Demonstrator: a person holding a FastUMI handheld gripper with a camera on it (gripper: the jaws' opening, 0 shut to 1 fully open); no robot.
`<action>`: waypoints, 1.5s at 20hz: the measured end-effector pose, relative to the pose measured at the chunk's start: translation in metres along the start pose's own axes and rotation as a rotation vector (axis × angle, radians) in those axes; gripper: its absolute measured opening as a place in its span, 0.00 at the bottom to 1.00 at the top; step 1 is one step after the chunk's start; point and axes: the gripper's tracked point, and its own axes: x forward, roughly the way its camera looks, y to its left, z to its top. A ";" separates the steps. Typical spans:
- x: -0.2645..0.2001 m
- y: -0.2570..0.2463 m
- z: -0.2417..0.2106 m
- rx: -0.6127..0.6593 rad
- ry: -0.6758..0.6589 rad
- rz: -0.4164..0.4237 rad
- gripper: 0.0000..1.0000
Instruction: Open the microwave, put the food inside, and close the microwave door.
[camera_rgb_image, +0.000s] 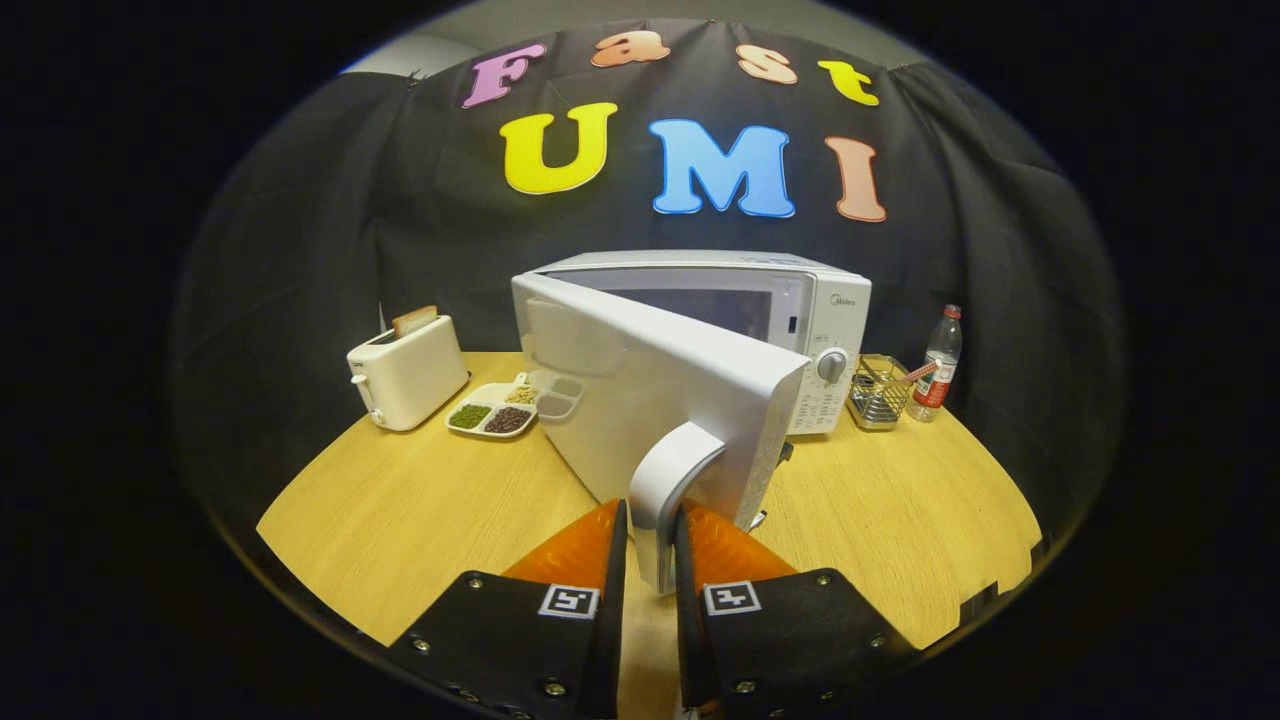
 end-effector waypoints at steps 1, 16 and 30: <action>-0.003 0.007 -0.002 -0.001 -0.002 0.005 0.24; -0.030 0.132 -0.026 -0.068 -0.029 0.129 0.24; -0.120 0.186 0.004 -0.063 -0.125 0.576 0.33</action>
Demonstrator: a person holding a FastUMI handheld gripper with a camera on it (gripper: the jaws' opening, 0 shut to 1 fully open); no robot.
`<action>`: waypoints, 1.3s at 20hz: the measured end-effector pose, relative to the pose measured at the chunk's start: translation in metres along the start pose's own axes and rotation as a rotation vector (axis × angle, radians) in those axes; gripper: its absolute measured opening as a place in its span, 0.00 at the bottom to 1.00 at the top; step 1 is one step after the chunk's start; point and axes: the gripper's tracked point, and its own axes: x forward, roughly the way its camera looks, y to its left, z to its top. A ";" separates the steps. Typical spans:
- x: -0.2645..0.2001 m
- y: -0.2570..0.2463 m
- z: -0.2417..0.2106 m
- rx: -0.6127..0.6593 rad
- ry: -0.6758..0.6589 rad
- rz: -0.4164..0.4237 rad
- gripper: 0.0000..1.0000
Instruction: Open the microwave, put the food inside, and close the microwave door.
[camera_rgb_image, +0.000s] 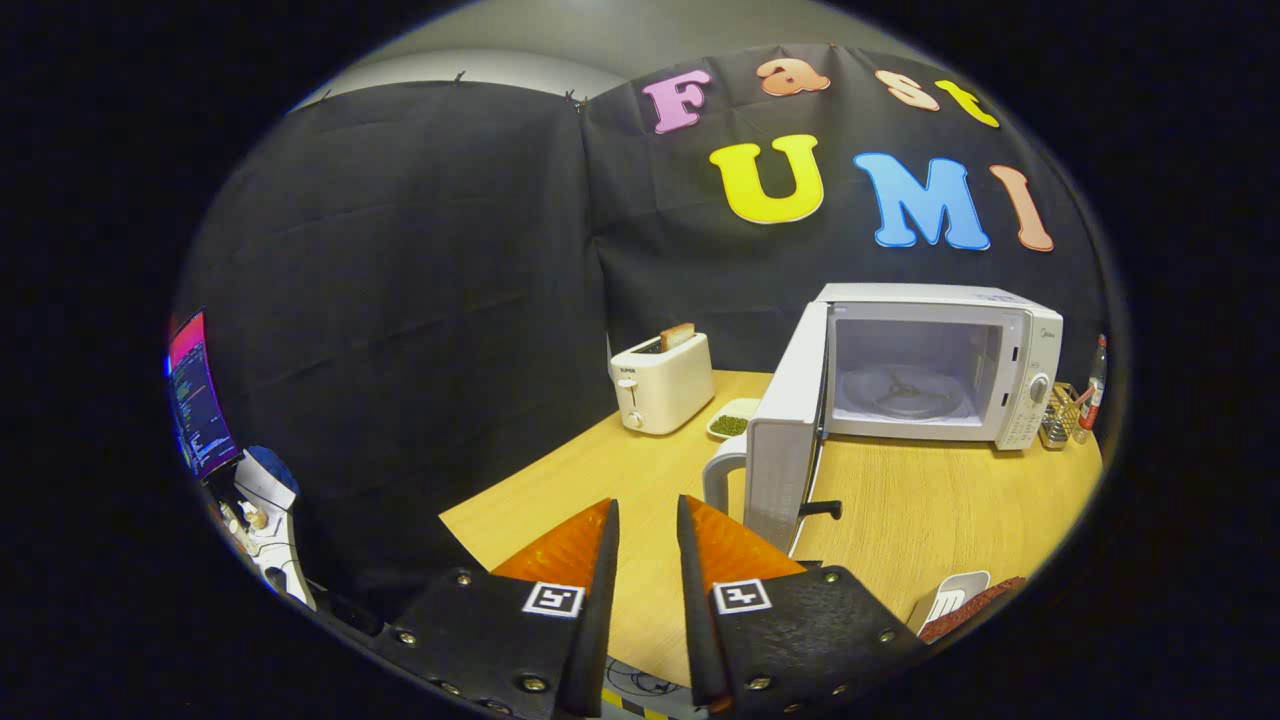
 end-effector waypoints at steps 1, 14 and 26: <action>-0.010 0.000 0.010 0.008 -0.028 0.016 0.46; -0.097 -0.146 0.037 0.045 -0.138 -0.321 0.98; -0.145 -0.260 -0.043 0.304 -0.010 -0.534 0.98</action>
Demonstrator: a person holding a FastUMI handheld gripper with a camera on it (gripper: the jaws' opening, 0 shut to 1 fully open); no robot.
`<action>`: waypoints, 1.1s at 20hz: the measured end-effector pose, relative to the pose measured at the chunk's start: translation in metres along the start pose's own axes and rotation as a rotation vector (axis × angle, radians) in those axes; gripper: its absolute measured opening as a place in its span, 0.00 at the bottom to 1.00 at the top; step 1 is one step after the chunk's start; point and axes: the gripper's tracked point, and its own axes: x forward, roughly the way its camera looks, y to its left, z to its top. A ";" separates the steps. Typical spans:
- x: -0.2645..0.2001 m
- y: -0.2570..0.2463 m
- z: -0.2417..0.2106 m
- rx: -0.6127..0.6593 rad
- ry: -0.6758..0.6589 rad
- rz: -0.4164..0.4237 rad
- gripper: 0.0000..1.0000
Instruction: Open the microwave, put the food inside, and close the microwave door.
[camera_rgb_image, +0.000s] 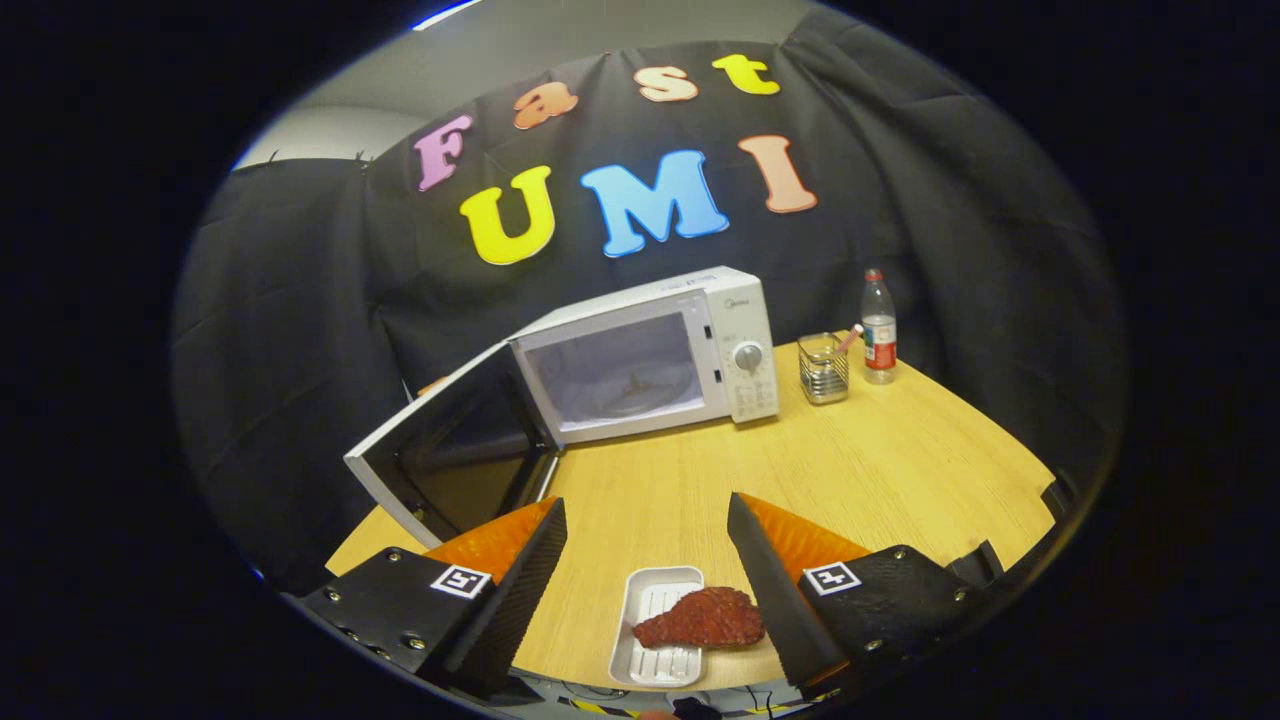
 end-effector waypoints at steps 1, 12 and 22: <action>0.002 -0.010 -0.006 0.026 0.019 -0.014 0.98; 0.018 -0.047 -0.075 0.221 0.208 -0.034 0.96; 0.023 -0.035 -0.097 0.389 0.287 0.009 0.50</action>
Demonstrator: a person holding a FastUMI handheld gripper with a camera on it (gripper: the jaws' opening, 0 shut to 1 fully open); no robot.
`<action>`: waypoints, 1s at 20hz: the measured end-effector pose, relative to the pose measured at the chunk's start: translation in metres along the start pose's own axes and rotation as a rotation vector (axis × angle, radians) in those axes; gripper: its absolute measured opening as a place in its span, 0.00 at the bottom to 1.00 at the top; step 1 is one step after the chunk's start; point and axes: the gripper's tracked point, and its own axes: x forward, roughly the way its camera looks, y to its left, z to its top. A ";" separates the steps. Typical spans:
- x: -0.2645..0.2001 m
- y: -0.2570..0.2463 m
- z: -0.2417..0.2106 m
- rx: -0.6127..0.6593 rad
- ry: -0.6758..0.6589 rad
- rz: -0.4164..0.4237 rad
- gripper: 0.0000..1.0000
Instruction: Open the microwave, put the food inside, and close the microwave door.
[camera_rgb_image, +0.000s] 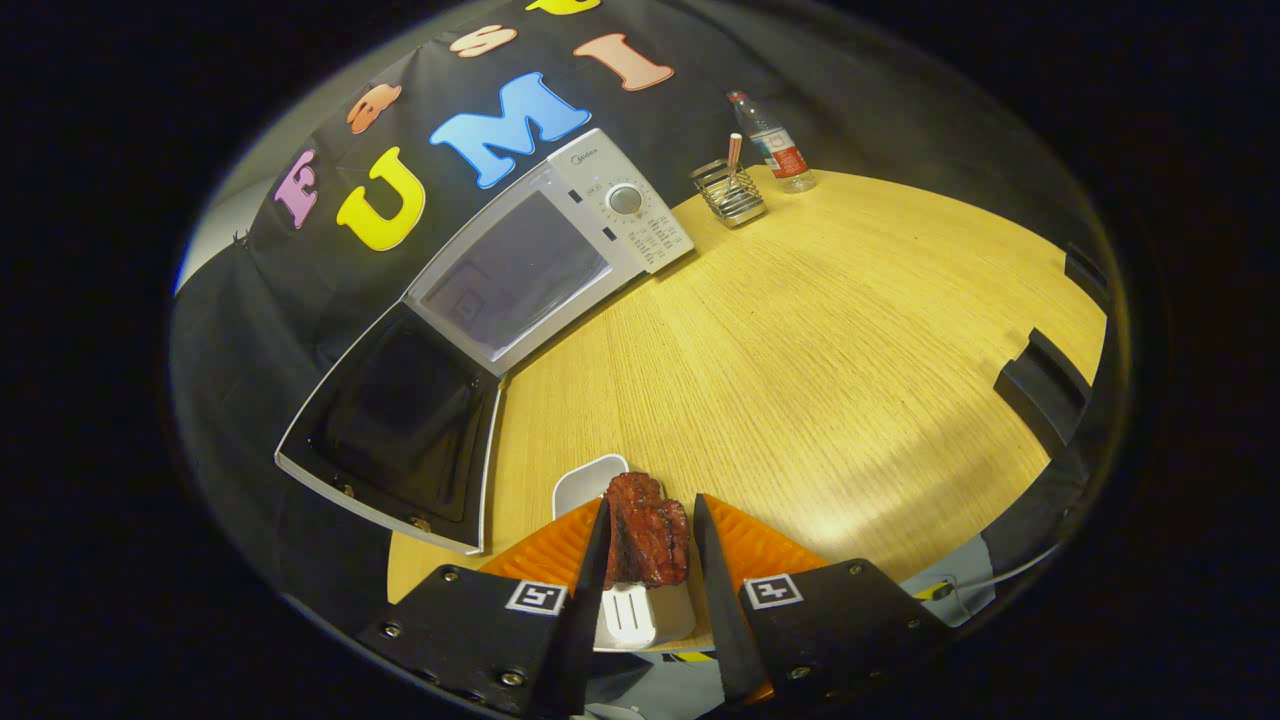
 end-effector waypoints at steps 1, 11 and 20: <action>0.000 0.002 -0.003 0.012 0.021 0.013 0.50; -0.002 0.008 0.012 0.064 -0.002 0.009 0.07; -0.018 0.042 0.060 0.058 -0.074 0.070 0.08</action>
